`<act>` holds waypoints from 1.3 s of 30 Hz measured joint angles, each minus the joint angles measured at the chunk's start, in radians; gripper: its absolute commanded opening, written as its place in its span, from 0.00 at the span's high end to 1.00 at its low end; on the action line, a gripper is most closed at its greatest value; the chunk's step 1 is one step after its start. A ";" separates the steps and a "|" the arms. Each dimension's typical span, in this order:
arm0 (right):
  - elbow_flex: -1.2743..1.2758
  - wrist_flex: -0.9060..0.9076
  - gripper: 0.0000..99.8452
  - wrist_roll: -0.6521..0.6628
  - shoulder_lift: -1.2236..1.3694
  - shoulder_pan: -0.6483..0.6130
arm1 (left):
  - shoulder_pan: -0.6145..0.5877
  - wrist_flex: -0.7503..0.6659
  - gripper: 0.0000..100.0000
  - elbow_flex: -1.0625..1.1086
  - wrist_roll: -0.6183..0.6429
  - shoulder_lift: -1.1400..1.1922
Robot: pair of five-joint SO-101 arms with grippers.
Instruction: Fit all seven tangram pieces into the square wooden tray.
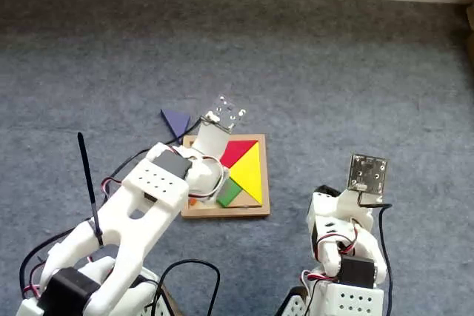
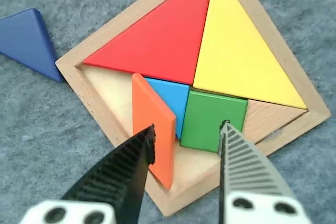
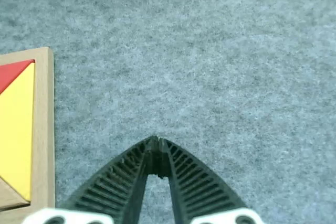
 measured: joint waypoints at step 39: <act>0.000 0.000 1.00 0.000 0.000 0.000 | -0.172 -0.104 0.79 -0.025 0.006 0.138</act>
